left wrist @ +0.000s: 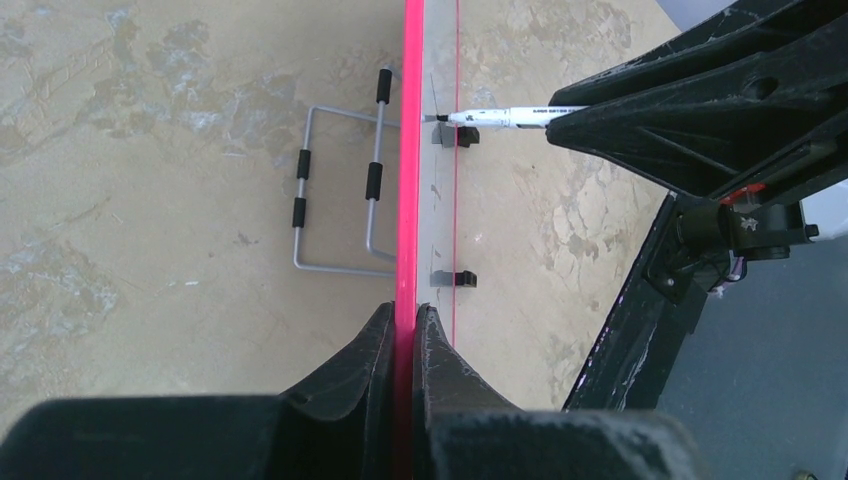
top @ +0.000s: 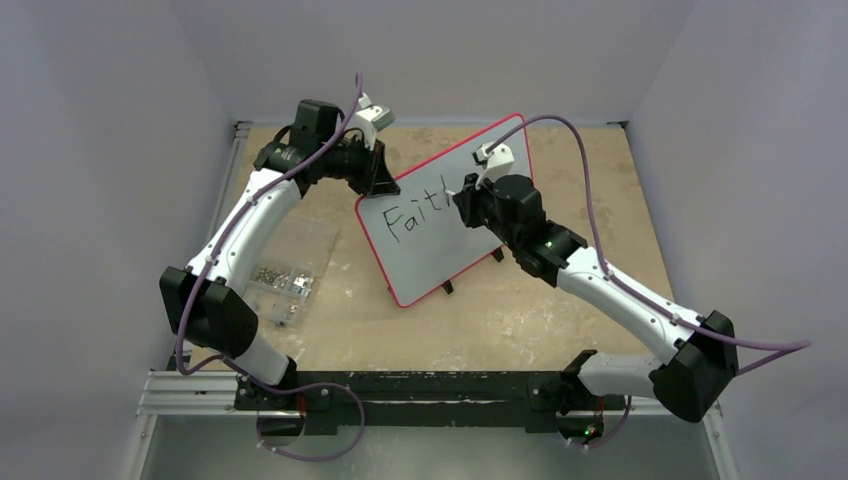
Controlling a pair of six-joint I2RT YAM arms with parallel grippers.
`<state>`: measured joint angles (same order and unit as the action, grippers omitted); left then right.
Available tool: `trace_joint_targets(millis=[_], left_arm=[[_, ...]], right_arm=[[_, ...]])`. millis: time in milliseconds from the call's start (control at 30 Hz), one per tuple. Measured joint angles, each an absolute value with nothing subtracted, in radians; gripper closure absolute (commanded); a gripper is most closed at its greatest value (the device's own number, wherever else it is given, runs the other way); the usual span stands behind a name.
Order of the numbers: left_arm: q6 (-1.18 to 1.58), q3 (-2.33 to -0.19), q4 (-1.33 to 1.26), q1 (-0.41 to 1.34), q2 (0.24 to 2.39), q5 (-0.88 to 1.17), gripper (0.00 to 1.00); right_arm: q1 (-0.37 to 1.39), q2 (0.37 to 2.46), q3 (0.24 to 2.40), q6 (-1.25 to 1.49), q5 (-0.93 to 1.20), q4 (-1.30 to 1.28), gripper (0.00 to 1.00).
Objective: Write a sentence on the whiteboard
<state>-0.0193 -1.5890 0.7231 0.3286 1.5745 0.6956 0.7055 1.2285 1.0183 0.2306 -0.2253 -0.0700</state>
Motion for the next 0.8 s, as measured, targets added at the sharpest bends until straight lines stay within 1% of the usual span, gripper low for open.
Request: trace_joint_targets(millis=[333,633,800], left_arm=[[-0.019,-1.589,0.723,0.328,1.575,0.69,1.0],[-0.019,-1.589,0.723,0.328,1.575,0.687,1.0],[-0.019,-1.589,0.723,0.328,1.575,0.682,1.0]], right_arm=[[0.696,1.266,1.076,0.216,-0.281,-0.084,1.0],[0.686,1.269,1.069,0.216,-0.299,-0.09,1.0],[0.686,1.254,1.021,0.222,-0.294,-0.091,1.0]])
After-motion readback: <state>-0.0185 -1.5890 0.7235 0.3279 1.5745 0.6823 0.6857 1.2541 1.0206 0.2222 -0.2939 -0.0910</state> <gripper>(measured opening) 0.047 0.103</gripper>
